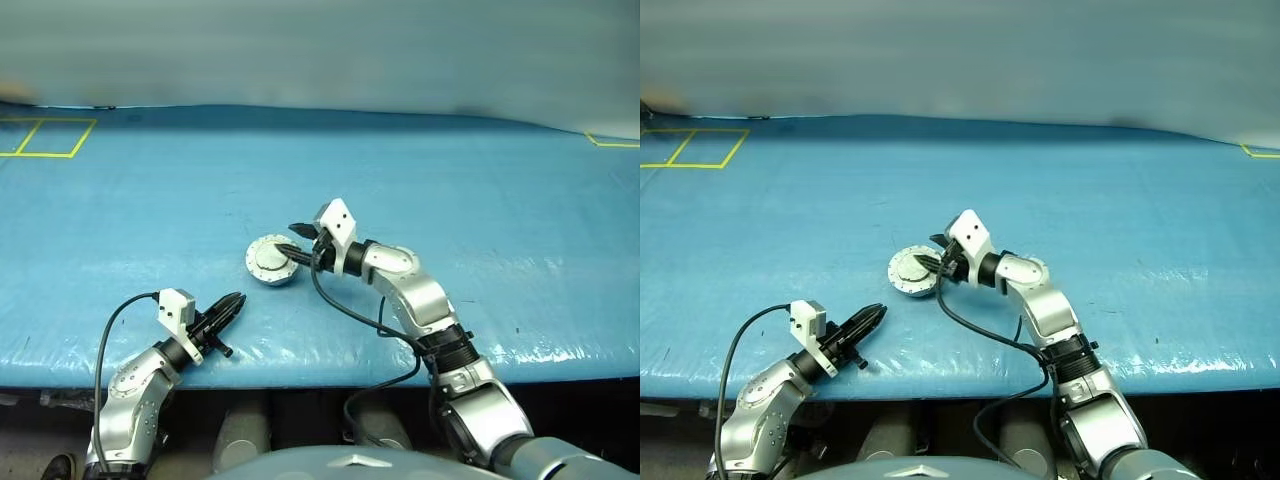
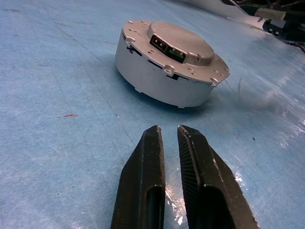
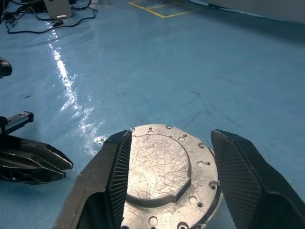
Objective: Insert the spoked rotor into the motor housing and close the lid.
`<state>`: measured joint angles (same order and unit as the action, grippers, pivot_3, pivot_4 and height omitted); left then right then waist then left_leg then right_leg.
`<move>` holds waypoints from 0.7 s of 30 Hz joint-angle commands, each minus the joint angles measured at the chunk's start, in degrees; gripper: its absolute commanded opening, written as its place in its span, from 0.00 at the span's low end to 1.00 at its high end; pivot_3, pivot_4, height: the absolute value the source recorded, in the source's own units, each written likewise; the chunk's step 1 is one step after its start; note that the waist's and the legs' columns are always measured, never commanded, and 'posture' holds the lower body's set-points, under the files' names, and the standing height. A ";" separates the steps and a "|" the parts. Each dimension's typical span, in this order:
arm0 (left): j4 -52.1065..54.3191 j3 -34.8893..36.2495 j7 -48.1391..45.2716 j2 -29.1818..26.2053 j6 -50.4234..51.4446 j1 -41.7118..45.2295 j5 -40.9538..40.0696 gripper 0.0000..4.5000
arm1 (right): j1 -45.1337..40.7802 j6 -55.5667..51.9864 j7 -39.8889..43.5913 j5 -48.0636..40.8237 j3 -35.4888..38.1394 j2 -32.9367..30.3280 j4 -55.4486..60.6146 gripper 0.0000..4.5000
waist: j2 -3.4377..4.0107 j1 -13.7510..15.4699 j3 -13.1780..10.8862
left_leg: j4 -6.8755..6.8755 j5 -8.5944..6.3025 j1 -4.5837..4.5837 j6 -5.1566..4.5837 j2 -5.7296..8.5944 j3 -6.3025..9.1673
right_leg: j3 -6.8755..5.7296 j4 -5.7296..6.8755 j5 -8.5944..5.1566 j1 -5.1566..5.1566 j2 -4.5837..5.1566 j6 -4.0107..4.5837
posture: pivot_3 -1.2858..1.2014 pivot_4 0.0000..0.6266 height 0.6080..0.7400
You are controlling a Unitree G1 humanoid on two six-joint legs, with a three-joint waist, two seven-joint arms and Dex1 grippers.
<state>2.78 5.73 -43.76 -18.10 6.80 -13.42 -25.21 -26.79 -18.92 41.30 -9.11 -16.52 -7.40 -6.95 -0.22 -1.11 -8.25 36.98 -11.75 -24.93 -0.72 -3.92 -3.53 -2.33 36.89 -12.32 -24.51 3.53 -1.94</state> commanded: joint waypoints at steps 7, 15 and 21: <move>-0.77 -0.55 0.57 0.29 0.27 -1.76 0.61 0.12 | -0.78 6.08 -0.86 3.90 -2.68 1.84 -4.38 0.99 | 0.00 -0.12 0.00 | -0.01 0.00 0.00 0.00 0.01 -0.01 | 0.00 -0.01 0.00 -0.01 0.00 0.00 | 0.52 0.24 1.00; -0.79 -0.41 0.76 0.27 -0.07 -2.03 0.62 0.12 | -0.42 8.60 -0.73 6.02 -4.53 1.84 -5.81 0.99 | 0.00 -0.26 0.00 | -0.02 0.00 0.01 0.01 -0.02 -0.02 | 0.01 -0.01 -0.01 -0.01 -0.01 0.01 | 0.52 0.24 1.00; -0.84 -0.47 0.88 0.23 -0.19 -1.97 0.64 0.12 | -1.00 9.61 -1.35 7.32 -5.07 1.92 -8.31 0.99 | 0.00 -0.29 0.00 | -0.02 0.00 0.01 0.01 -0.02 -0.02 | 0.00 -0.01 -0.01 -0.01 -0.01 0.01 | 0.52 0.24 1.00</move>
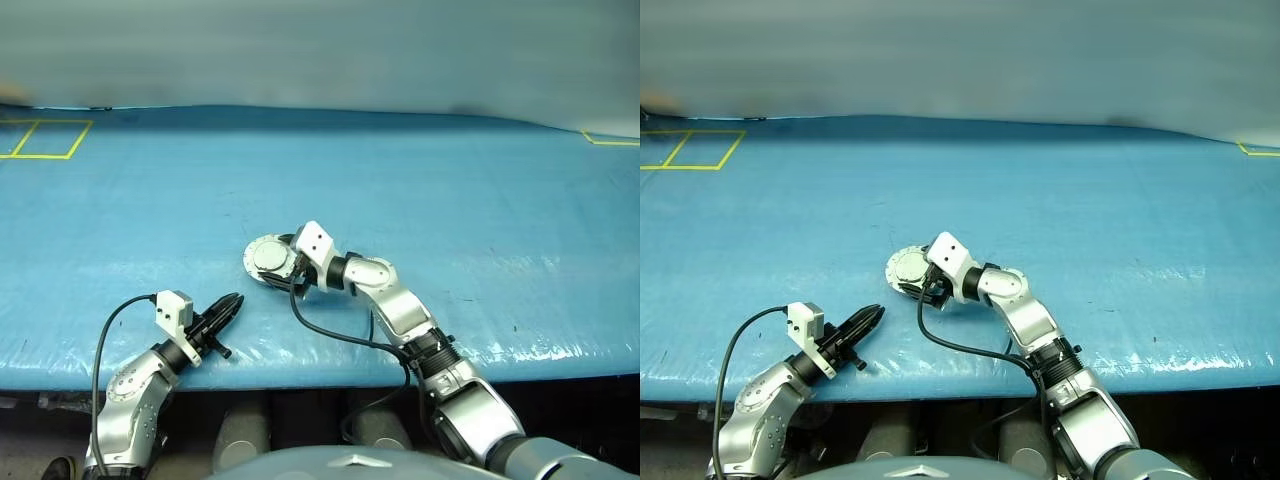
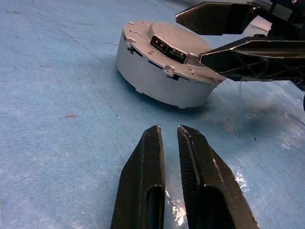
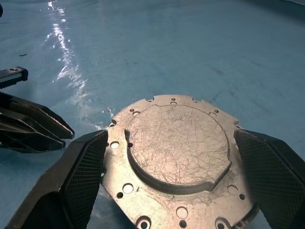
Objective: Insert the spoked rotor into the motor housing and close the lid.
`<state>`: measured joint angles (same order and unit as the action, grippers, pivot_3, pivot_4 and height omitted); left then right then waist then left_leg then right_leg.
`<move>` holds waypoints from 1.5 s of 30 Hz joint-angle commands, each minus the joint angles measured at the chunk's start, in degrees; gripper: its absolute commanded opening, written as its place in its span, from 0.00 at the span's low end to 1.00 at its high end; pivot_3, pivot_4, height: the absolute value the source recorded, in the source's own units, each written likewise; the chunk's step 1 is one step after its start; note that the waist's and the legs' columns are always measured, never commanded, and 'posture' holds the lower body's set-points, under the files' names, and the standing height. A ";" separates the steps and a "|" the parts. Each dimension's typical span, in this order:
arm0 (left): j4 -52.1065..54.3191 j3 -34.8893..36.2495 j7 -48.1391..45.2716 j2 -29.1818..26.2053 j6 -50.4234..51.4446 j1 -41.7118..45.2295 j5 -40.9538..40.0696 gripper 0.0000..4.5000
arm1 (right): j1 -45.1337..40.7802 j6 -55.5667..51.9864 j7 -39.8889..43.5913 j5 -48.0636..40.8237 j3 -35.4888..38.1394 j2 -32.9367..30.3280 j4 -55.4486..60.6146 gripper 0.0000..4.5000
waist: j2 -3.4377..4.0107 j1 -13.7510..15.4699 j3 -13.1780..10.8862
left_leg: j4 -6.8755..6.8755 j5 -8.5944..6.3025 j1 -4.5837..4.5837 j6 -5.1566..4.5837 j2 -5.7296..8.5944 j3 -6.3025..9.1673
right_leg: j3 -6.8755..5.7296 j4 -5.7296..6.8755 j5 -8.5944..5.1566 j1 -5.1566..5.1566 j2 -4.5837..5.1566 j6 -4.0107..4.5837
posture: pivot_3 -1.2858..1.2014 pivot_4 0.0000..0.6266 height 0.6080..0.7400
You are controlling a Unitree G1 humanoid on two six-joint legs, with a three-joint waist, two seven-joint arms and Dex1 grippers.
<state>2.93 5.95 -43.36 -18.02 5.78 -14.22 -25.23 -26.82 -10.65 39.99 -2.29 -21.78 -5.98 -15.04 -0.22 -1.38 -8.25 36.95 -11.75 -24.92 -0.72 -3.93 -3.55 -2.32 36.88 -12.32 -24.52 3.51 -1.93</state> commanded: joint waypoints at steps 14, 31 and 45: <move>-0.98 -0.90 0.68 0.15 0.65 -1.29 0.68 0.12 | -3.82 2.39 2.60 0.20 1.12 -0.60 -3.52 0.68 | 0.00 -0.09 0.00 | 0.00 0.00 0.07 0.00 -0.01 0.00 | 0.01 0.02 0.00 0.03 0.00 0.00 | 0.52 0.24 1.00; -0.61 -1.17 1.19 0.58 0.25 -2.00 0.73 0.12 | -11.83 1.20 11.58 -2.98 3.50 -0.67 -10.45 0.68 | 0.01 -0.07 0.00 | 0.00 0.00 0.04 0.00 0.00 -0.02 | 0.01 0.02 0.01 0.02 -0.01 0.01 | 0.52 0.24 1.00; -0.55 -1.19 1.31 0.48 0.31 -1.86 0.75 0.12 | -12.00 5.95 13.35 0.14 2.16 -1.38 -14.53 0.68 | 0.02 -0.10 -0.01 | -0.01 0.00 0.04 0.00 0.00 -0.03 | 0.02 0.02 0.01 0.01 -0.01 0.01 | 0.52 0.24 1.00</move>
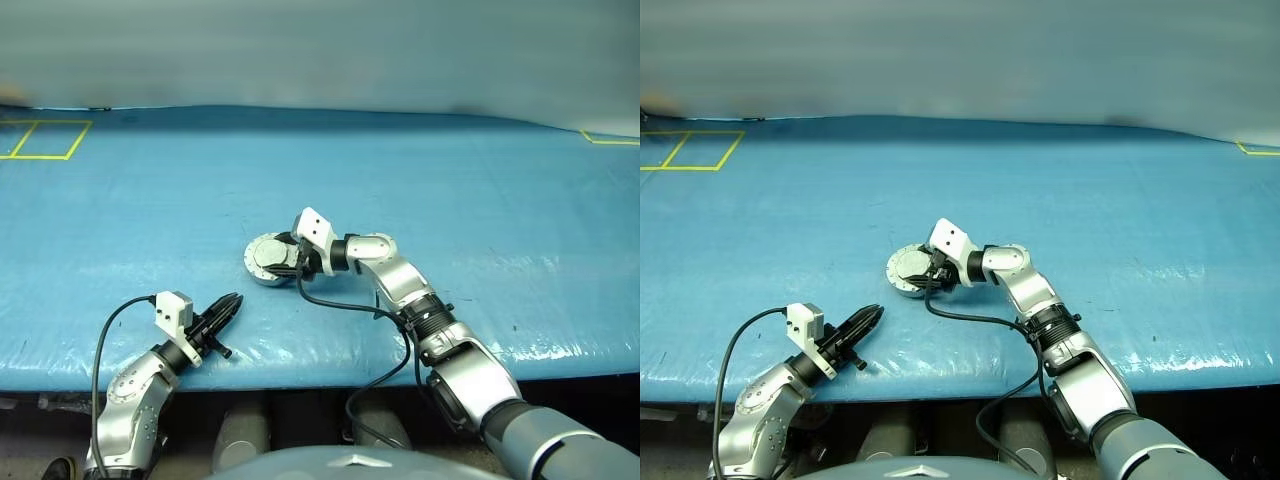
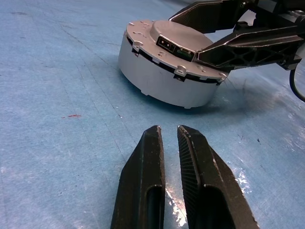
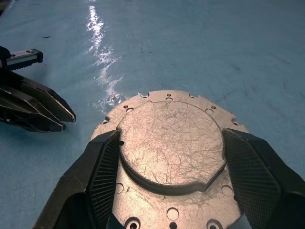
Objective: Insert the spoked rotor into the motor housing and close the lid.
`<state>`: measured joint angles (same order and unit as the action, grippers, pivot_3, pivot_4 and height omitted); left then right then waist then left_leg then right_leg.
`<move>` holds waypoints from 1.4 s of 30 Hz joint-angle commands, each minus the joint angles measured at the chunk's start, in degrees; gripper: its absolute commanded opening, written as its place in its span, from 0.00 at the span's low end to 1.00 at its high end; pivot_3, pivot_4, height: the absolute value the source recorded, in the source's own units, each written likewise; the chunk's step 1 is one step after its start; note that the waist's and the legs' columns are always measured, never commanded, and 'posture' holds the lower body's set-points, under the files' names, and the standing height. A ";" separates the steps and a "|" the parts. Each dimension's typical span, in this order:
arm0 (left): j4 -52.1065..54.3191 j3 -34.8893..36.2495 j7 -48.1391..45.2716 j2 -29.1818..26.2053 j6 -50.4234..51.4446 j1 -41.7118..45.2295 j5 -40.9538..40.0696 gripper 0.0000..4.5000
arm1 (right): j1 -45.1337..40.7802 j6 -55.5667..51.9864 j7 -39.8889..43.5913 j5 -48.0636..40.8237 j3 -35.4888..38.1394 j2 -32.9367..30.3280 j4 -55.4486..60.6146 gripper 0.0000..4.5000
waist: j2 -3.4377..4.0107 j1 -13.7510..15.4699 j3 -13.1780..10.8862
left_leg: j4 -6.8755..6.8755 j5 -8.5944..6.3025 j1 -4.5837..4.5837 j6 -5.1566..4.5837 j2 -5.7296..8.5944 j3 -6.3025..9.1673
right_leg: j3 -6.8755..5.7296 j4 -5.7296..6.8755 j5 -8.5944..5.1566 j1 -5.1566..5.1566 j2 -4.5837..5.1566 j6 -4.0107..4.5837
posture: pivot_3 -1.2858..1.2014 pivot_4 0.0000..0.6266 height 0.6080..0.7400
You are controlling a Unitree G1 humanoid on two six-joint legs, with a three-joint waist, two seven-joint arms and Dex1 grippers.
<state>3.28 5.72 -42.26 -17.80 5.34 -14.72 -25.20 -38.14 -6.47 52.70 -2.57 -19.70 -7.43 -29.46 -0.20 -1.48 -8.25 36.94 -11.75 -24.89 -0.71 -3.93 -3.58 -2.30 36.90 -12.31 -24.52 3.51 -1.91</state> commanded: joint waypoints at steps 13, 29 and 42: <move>-0.38 -0.79 0.29 0.06 1.07 -1.52 0.53 0.12 | -2.13 5.87 1.98 3.00 -0.64 -0.44 -5.34 0.68 | 0.01 -0.06 0.01 | 0.00 0.00 0.05 0.00 0.00 0.00 | 0.00 0.00 0.00 0.04 0.00 0.00 | 0.52 0.24 1.00; 1.66 4.55 5.35 5.35 3.36 4.48 -7.29 0.00 | -2.19 4.10 1.18 2.93 0.44 0.38 -8.44 0.68 | -0.03 0.07 0.03 | 0.07 0.01 0.16 0.00 -0.01 0.03 | 0.01 0.09 0.00 0.12 -0.02 -0.01 | 0.52 0.24 1.00; -1.77 0.04 6.02 6.64 6.72 12.40 -4.89 0.00 | -1.75 3.75 0.19 2.75 0.59 0.59 -6.78 0.68 | -0.05 -0.05 0.04 | 0.09 0.02 0.19 -0.01 0.01 -0.04 | 0.01 0.10 0.01 0.50 -0.14 -0.01 | 0.52 0.24 1.00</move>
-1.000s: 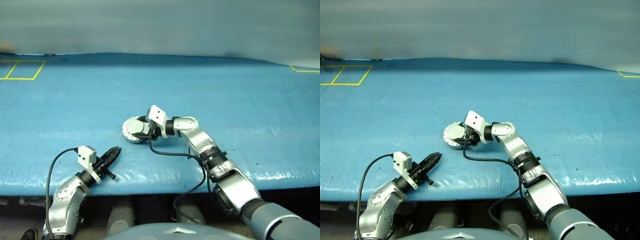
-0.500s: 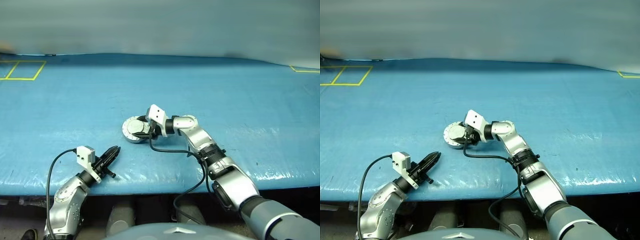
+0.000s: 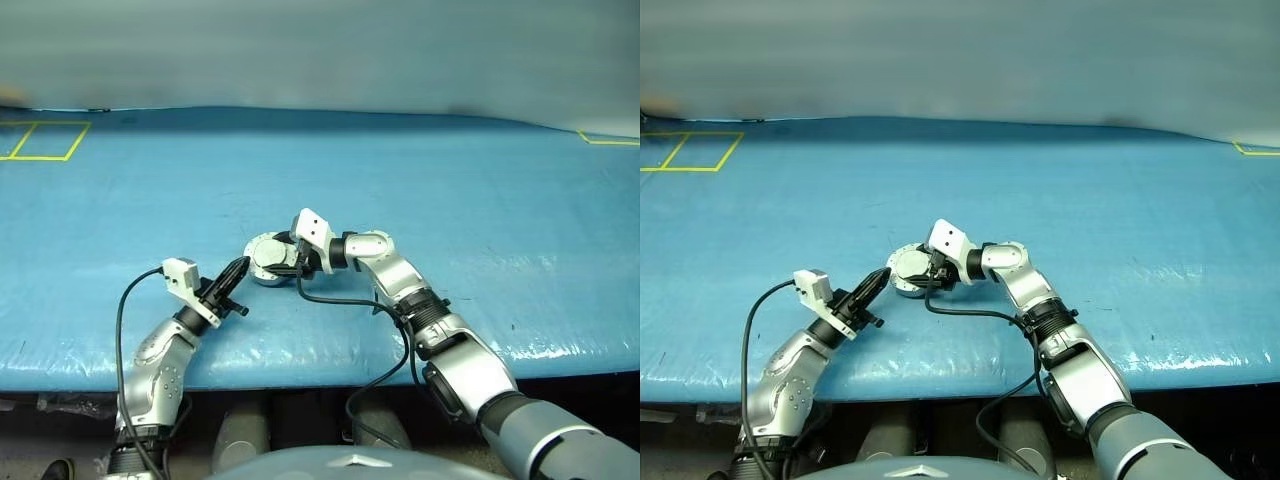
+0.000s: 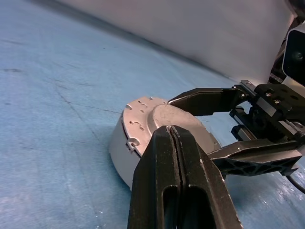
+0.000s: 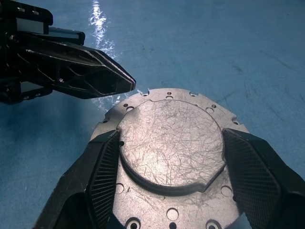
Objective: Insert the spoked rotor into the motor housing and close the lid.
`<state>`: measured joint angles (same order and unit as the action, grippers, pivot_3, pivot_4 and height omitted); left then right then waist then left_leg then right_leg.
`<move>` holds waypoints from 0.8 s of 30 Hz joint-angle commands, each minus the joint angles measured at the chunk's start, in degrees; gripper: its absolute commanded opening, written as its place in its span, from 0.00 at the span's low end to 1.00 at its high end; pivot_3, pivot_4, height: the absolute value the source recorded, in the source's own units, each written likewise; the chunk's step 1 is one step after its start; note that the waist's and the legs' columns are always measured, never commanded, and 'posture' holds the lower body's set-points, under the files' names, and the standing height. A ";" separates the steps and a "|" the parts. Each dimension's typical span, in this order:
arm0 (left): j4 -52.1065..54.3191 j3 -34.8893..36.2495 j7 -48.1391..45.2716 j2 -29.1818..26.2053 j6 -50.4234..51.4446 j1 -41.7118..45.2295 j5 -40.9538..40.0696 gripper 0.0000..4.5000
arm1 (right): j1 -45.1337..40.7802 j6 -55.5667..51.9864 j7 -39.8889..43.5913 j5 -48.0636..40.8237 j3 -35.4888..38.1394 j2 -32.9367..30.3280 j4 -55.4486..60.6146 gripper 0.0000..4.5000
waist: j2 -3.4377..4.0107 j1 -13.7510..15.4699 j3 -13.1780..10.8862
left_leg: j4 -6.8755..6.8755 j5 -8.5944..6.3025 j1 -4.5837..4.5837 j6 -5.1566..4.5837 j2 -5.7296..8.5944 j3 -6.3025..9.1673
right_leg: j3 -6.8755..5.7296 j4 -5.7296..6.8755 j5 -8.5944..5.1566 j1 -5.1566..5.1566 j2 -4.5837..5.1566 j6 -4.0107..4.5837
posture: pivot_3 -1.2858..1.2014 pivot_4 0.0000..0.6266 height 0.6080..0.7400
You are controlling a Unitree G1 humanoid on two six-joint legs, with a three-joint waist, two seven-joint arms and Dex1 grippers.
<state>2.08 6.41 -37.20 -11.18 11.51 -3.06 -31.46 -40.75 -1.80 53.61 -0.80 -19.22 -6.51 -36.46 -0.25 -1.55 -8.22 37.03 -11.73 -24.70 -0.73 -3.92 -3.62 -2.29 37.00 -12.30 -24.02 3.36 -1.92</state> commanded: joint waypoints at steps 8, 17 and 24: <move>-2.16 -1.55 2.84 -0.44 1.25 -0.93 4.38 0.00 | 1.26 -1.10 -1.47 0.93 0.29 -0.44 1.19 0.68 | 0.00 0.06 0.00 | 0.02 0.00 0.10 0.01 0.01 0.10 | -0.03 -0.06 0.00 0.05 0.04 -0.01 | 0.52 0.24 1.00; -1.19 -2.45 2.90 -0.67 2.85 -1.75 4.58 0.00 | 0.61 -2.46 -3.62 0.77 1.07 0.19 1.26 0.68 | 0.00 0.22 0.01 | 0.02 -0.01 0.16 0.03 0.01 0.19 | -0.04 -0.05 0.00 -0.11 0.10 -0.01 | 0.52 0.24 1.00; -0.42 -1.93 2.79 -0.79 2.89 -2.36 4.10 0.00 | 0.85 -3.30 -3.33 -0.14 2.01 0.12 2.89 0.91 | 0.00 0.24 0.01 | 0.02 -0.01 0.15 0.03 0.01 0.22 | -0.04 -0.02 0.00 -0.13 0.10 -0.01 | 0.52 0.24 1.00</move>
<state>2.33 5.24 -34.68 -11.71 12.50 -4.32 -27.84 -39.83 -4.37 51.21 -0.92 -18.31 -6.23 -34.88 -0.25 -1.31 -8.20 37.05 -11.75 -24.56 -0.70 -3.91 -3.40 -2.33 36.98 -12.30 -24.17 3.47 -1.93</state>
